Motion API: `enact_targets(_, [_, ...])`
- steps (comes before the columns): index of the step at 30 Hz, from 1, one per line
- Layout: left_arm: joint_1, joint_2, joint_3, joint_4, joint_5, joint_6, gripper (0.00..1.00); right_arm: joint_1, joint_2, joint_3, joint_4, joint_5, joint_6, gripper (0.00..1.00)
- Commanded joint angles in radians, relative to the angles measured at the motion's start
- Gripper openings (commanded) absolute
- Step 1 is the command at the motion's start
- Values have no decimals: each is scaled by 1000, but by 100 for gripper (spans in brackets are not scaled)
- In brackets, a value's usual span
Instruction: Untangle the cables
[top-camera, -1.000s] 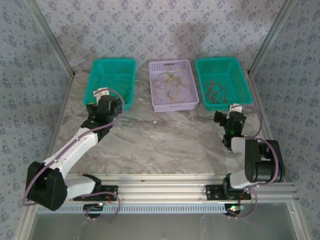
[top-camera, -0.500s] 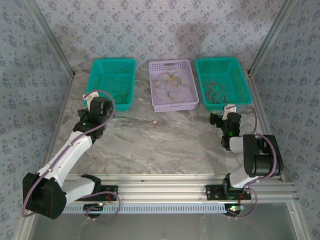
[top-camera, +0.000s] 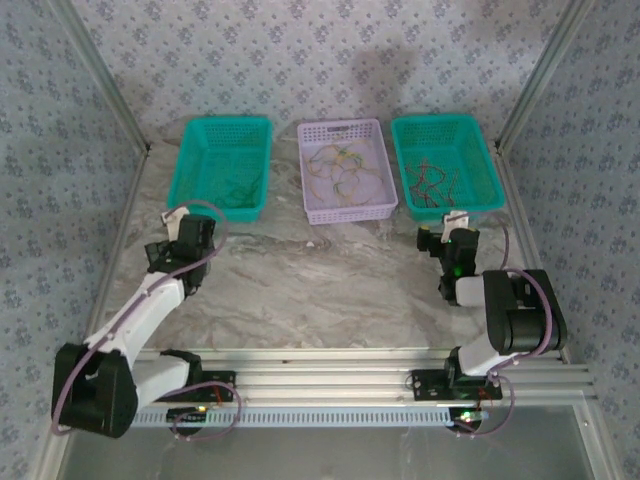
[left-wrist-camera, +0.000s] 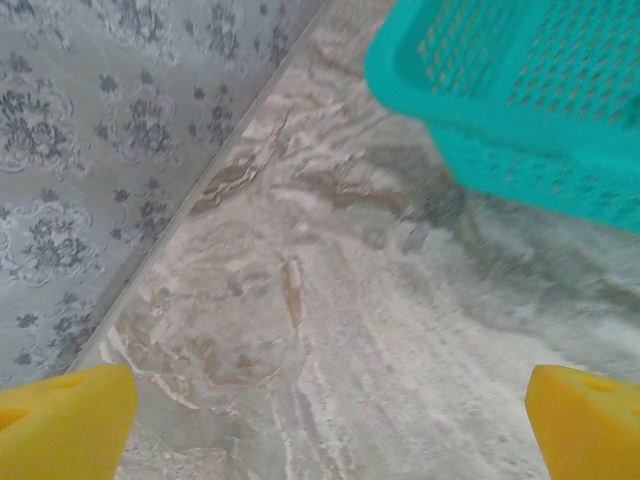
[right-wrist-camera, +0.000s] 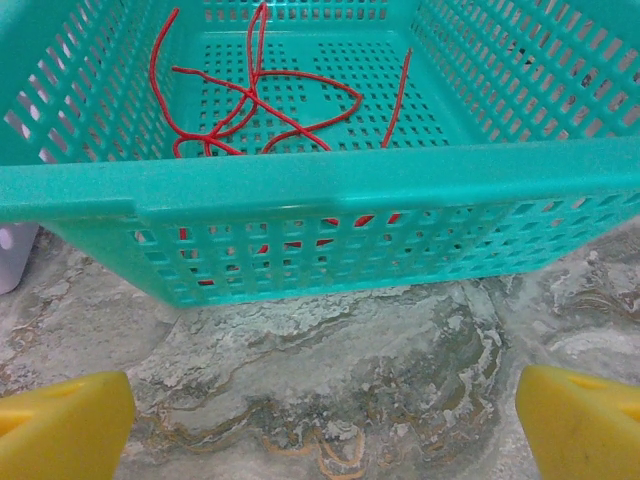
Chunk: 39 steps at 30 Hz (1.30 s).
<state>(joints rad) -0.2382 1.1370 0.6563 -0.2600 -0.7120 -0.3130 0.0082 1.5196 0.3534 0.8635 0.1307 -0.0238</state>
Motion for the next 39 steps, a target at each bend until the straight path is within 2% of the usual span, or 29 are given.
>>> enact_targets(1, [31,65,0,132,-37,37,100,-8,6,17,-6,-23,-11,100])
enact_targets(4, [99,84,-55,277,80,30,100,-9,5,20,-10,-29,-10,100])
enact_targets(6, [121,96,-98,399,100,59,100,-11,5,20,-11,-31,-10,100])
enact_targets(10, [129,145,-173,649,187,221,100,-15,5,23,-18,-43,-7,100])
enact_targets(16, [139,216,-229,869,249,261,100,-24,6,28,-27,-59,-4,100])
enact_targets(26, [139,345,-253,1074,302,299,100,-28,7,31,-31,-69,-3,100])
enact_targets(30, [169,351,-229,1025,350,272,100,-28,7,30,-32,-71,-2,100])
enact_targets(32, [196,358,-237,1035,418,261,100,-30,7,30,-32,-72,-2,100])
enact_targets(34, [199,402,-274,1148,432,269,100,-30,7,30,-32,-71,-2,100])
enact_targets(39, [223,397,-261,1113,478,255,100,-30,7,31,-31,-72,-2,100])
